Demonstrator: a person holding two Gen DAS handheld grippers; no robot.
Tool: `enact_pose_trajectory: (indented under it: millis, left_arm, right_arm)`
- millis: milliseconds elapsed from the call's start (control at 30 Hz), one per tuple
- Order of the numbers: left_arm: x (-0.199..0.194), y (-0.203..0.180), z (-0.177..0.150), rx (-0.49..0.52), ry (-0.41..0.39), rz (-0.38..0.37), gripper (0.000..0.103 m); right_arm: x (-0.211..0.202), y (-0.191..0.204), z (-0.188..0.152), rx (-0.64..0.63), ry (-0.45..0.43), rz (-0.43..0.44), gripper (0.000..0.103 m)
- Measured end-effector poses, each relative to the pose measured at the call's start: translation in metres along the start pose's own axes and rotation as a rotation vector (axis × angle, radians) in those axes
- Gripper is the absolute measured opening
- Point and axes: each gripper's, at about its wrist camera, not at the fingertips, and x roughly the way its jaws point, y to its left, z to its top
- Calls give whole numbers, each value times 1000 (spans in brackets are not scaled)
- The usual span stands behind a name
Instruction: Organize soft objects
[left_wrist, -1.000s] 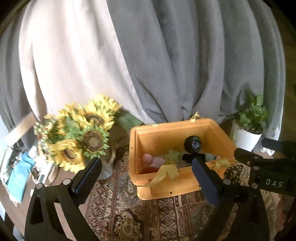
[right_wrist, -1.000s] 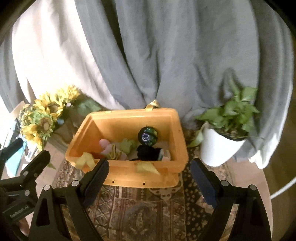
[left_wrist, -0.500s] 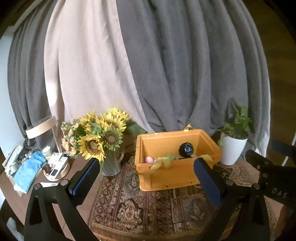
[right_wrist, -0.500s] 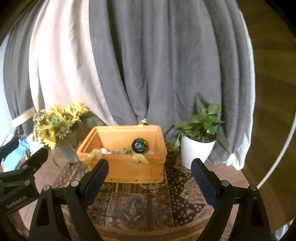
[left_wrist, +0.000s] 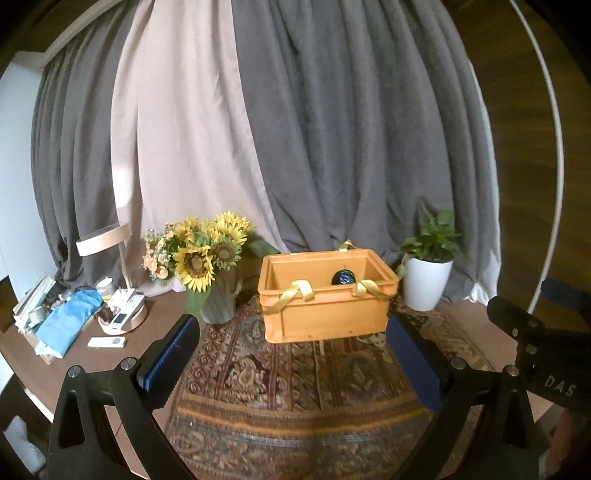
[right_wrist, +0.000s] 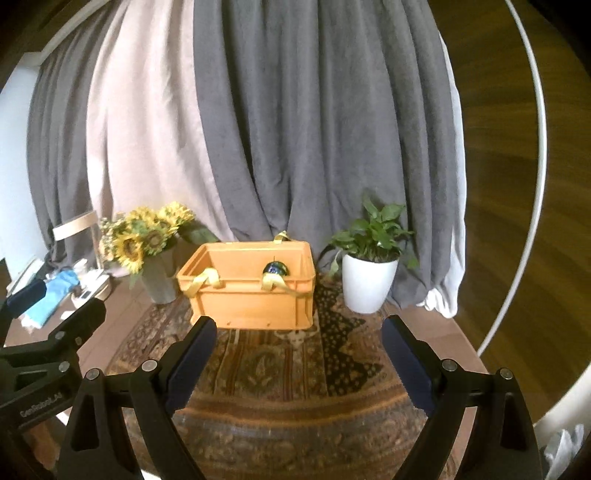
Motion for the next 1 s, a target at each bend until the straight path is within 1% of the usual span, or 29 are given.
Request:
enact_pose_trajectory:
  millis: [267, 500, 667, 767, 867, 1000]
  left_arm:
    - [-62, 1, -26, -1, -6, 17, 103]
    - [-106, 6, -39, -6, 2, 27, 103]
    - [-123, 12, -44, 5, 3, 16, 103]
    - [-127, 16, -46, 15, 0, 10, 103]
    - [-130, 19, -47, 20, -1, 12, 103]
    - [-132, 22, -49, 14, -6, -4, 103]
  right_arm:
    - [-62, 0, -29, 6, -9, 6, 91]
    - [-99, 5, -44, 17, -7, 24, 91]
    - [-112, 8, -49, 23, -14, 26, 91]
    - [-118, 11, -51, 32, -24, 16, 91]
    - [-121, 14, -52, 40, -5, 21, 91]
    - [-126, 16, -56, 41, -3, 18, 91]
